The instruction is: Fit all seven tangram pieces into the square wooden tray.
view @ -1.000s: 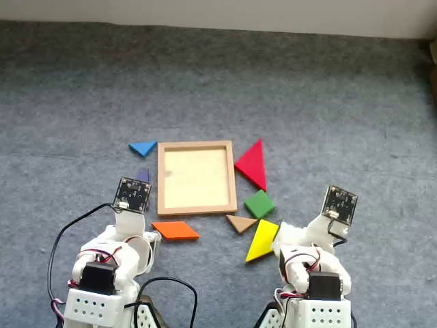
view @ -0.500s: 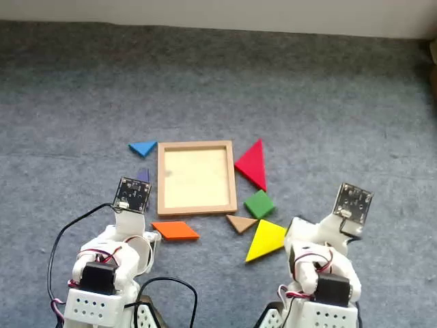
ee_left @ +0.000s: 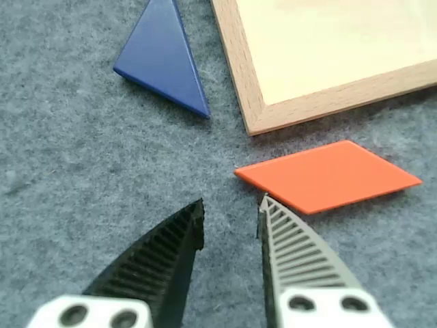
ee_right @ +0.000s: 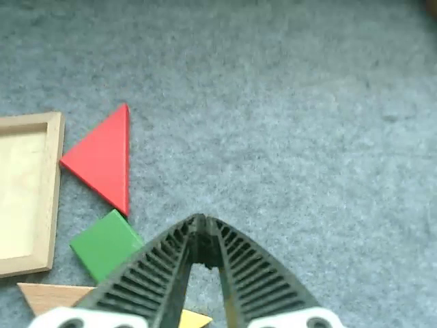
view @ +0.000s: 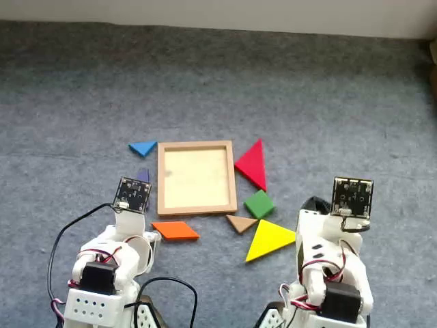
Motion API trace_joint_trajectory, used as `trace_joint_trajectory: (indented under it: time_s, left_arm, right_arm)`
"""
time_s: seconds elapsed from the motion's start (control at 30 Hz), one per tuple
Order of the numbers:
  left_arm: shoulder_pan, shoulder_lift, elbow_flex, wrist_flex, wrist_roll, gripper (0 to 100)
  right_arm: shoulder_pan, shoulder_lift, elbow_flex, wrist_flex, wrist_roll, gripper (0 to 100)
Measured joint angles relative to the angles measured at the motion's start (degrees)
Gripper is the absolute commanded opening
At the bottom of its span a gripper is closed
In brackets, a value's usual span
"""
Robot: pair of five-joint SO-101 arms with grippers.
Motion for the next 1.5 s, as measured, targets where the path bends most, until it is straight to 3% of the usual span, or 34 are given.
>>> trace_joint_trajectory:
  time_s: [0.2,0.43,0.63,0.73,0.93,1.5]
  left_arm:
    - [0.0,0.0,0.0,0.0,0.0,15]
    - [0.0,0.0,0.0,0.0,0.0,15]
    - [0.0,0.0,0.0,0.0,0.0,15]
    - [0.0,0.0,0.0,0.0,0.0,15]
    - [0.0,0.0,0.0,0.0,0.0,15]
    - [0.0,0.0,0.0,0.0,0.0,15]
  right_arm:
    - [-3.3,5.0,-6.9,0.0,1.6,0.6]
    - [-11.8,31.1,-20.8,-3.6,1.6,1.5]
    - [-20.3,54.9,-29.8,-10.3,0.9,22.1]
    - [-22.4,66.5,-36.0,-10.6,-5.4,29.0]
    - [-23.3,87.0,-48.3,-11.1,-14.2,29.6]
    - [-27.4,120.0,-70.6,-11.4,-21.9,29.6]
